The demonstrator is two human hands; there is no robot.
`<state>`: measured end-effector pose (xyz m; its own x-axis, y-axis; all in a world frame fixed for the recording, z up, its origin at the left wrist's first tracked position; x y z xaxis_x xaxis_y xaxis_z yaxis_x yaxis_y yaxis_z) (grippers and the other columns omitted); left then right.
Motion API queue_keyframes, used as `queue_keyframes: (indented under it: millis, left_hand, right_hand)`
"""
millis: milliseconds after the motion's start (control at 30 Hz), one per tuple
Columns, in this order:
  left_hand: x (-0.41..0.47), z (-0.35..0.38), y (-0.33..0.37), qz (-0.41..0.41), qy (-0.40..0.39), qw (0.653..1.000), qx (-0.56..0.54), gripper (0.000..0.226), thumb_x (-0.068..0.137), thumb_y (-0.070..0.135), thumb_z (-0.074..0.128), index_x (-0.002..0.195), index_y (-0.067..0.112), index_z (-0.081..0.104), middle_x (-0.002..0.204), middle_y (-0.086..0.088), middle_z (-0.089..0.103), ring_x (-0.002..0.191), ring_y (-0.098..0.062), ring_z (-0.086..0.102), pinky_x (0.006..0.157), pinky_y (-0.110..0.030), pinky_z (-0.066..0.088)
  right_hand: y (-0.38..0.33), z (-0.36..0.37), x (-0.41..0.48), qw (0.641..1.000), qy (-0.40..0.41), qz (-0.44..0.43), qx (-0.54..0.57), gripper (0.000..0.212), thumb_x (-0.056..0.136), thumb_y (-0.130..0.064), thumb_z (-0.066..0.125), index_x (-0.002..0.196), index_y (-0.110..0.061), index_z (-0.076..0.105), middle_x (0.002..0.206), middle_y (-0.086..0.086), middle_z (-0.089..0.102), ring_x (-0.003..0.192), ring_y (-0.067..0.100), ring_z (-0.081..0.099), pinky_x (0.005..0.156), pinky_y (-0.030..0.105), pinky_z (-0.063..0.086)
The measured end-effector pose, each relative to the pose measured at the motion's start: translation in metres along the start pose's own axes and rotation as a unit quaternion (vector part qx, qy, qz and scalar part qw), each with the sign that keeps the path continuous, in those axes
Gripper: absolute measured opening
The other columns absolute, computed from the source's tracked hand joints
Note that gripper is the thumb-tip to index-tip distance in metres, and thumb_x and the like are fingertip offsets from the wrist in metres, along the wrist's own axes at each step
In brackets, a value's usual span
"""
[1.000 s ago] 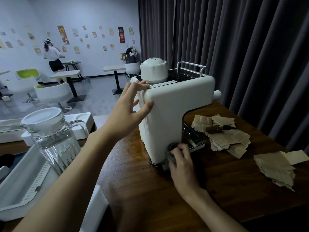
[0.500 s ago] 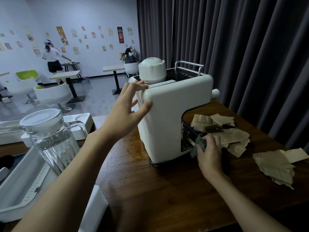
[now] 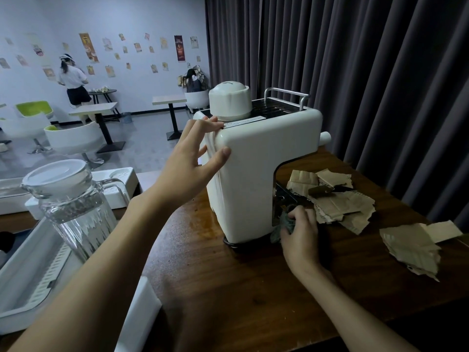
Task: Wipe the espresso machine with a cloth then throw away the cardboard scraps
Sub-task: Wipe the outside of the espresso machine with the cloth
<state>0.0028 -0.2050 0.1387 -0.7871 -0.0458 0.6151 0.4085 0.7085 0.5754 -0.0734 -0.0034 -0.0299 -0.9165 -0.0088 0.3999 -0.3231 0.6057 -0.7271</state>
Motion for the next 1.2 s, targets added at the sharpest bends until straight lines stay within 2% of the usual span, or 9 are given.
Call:
queue_keyframes:
  millis: [167,300,400,667,833,900,1033,1133,1200]
  left_hand:
    - [0.000,0.001,0.000,0.004,-0.001,1.000,0.000,0.026,0.098,0.036,0.060,0.119,0.035,0.046,0.144,0.011,0.043,0.139,0.002,0.035,0.115,-0.040,0.040]
    - [0.001,0.000,-0.003,0.011,-0.002,1.000,-0.001,0.025,0.098,0.037,0.060,0.119,0.038,0.046,0.142,0.014,0.042,0.140,0.002,0.035,0.115,-0.040,0.040]
    - [0.001,0.001,-0.005,0.014,-0.001,1.000,-0.006,0.025,0.098,0.037,0.060,0.119,0.039,0.046,0.141,0.014,0.043,0.140,0.003,0.035,0.115,-0.040,0.040]
    - [0.001,0.001,-0.005,0.019,0.001,1.000,-0.011,0.026,0.098,0.035,0.060,0.121,0.035,0.047,0.140,0.015,0.042,0.142,0.000,0.036,0.114,-0.039,0.040]
    - [0.000,0.000,-0.007,0.015,-0.008,1.000,-0.013,0.026,0.098,0.038,0.060,0.120,0.039,0.046,0.142,0.018,0.041,0.139,0.002,0.037,0.114,-0.037,0.040]
    - [0.000,0.001,-0.007,0.012,-0.007,1.000,-0.008,0.027,0.098,0.039,0.059,0.121,0.041,0.045,0.143,0.019,0.039,0.139,0.001,0.038,0.115,-0.039,0.040]
    - [-0.013,0.007,-0.009,0.004,-0.014,1.000,-0.017,0.048,0.099,0.038,0.057,0.143,0.040,0.038,0.158,0.018,0.026,0.145,-0.001,0.029,0.115,-0.043,0.039]
    - [-0.036,0.019,-0.011,-0.018,0.032,0.999,0.005,0.063,0.097,0.024,0.063,0.150,0.040,0.031,0.152,0.010,0.028,0.139,-0.009,0.037,0.107,-0.035,0.044]
    - [-0.052,0.027,-0.011,-0.035,0.101,0.994,-0.009,0.047,0.093,0.014,0.065,0.133,0.030,0.046,0.127,0.001,0.048,0.111,-0.013,0.055,0.086,-0.033,0.054]
  right_hand:
    - [-0.021,0.009,-0.023,1.000,-0.019,-0.008,0.020,0.032,0.080,0.005,0.071,0.104,-0.009,0.054,0.128,0.009,0.046,0.113,0.022,0.054,0.080,0.019,0.052]
    - [-0.032,0.011,-0.034,0.998,-0.038,-0.038,0.026,0.030,0.081,0.005,0.070,0.103,-0.009,0.055,0.126,0.005,0.044,0.114,0.020,0.054,0.088,0.018,0.049]
    - [-0.040,0.016,-0.045,0.994,-0.053,-0.096,0.027,0.027,0.082,0.005,0.069,0.104,-0.007,0.059,0.123,0.006,0.046,0.114,0.021,0.055,0.095,0.027,0.053]
    - [-0.045,0.013,-0.050,0.948,-0.088,-0.298,-0.064,0.017,0.086,-0.004,0.070,0.099,-0.013,0.063,0.119,0.005,0.053,0.101,0.024,0.062,0.084,0.029,0.058]
    - [-0.040,0.004,-0.034,0.979,-0.039,-0.199,0.003,0.027,0.080,0.006,0.072,0.103,-0.006,0.066,0.122,0.009,0.052,0.105,0.020,0.060,0.085,0.008,0.043]
    - [-0.039,-0.001,-0.031,0.985,-0.016,-0.169,0.021,0.028,0.080,0.007,0.072,0.105,-0.004,0.065,0.120,0.009,0.052,0.104,0.019,0.059,0.081,0.006,0.043]
    - [-0.035,-0.011,-0.031,0.988,0.011,-0.135,0.068,0.031,0.081,0.005,0.071,0.109,-0.003,0.063,0.118,0.007,0.052,0.104,0.013,0.055,0.078,-0.001,0.041]
    - [-0.037,-0.019,-0.034,0.986,-0.008,-0.108,0.126,0.032,0.082,0.001,0.072,0.110,-0.008,0.063,0.115,0.000,0.054,0.101,0.000,0.052,0.086,0.003,0.043]
    - [-0.040,-0.024,-0.036,0.981,-0.049,-0.085,0.169,0.034,0.083,-0.001,0.071,0.113,-0.014,0.061,0.115,-0.005,0.056,0.106,-0.003,0.053,0.092,0.016,0.049]
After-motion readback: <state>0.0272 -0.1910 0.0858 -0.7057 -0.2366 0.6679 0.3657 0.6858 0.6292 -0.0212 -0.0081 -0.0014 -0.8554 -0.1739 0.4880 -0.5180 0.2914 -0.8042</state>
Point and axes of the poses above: each hand's wrist, its own x-axis towards the middle knuckle, its own z-axis out of the palm, y = z × x, the point moved 1 cm from there along x, towards the middle knuckle
